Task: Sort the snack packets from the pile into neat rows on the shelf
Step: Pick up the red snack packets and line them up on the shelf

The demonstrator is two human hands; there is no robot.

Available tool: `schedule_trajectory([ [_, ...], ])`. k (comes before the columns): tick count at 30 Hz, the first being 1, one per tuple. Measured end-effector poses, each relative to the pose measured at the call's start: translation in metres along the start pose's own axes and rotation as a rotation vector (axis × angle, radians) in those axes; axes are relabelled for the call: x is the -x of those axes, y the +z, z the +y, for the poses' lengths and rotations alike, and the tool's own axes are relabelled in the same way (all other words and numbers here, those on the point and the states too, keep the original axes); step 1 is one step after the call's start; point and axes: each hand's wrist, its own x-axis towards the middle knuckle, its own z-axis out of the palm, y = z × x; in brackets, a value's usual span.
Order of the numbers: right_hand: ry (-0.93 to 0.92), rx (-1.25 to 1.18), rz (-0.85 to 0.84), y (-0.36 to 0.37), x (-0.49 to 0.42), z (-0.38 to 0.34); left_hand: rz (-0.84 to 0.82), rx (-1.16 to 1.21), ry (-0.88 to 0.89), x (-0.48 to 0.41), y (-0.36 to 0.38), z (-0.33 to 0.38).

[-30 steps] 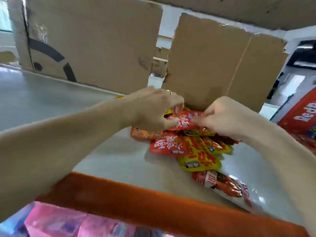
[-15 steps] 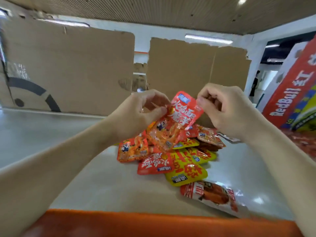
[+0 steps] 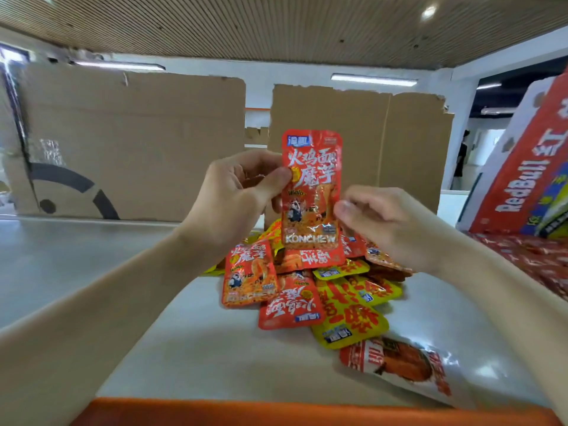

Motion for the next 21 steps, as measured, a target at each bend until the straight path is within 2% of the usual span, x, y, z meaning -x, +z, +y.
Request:
schedule_trajectory([
  [12,-0.048,0.078,-0.053,0.0072,-0.0021,0.0045,-0.101,-0.045,-0.035,0.0017,-0.0008,0.001],
  [21,-0.005,-0.021,-0.078,0.0079,-0.0007,0.0022,-0.097,0.001,-0.066,-0.0019,-0.0018,-0.0001],
])
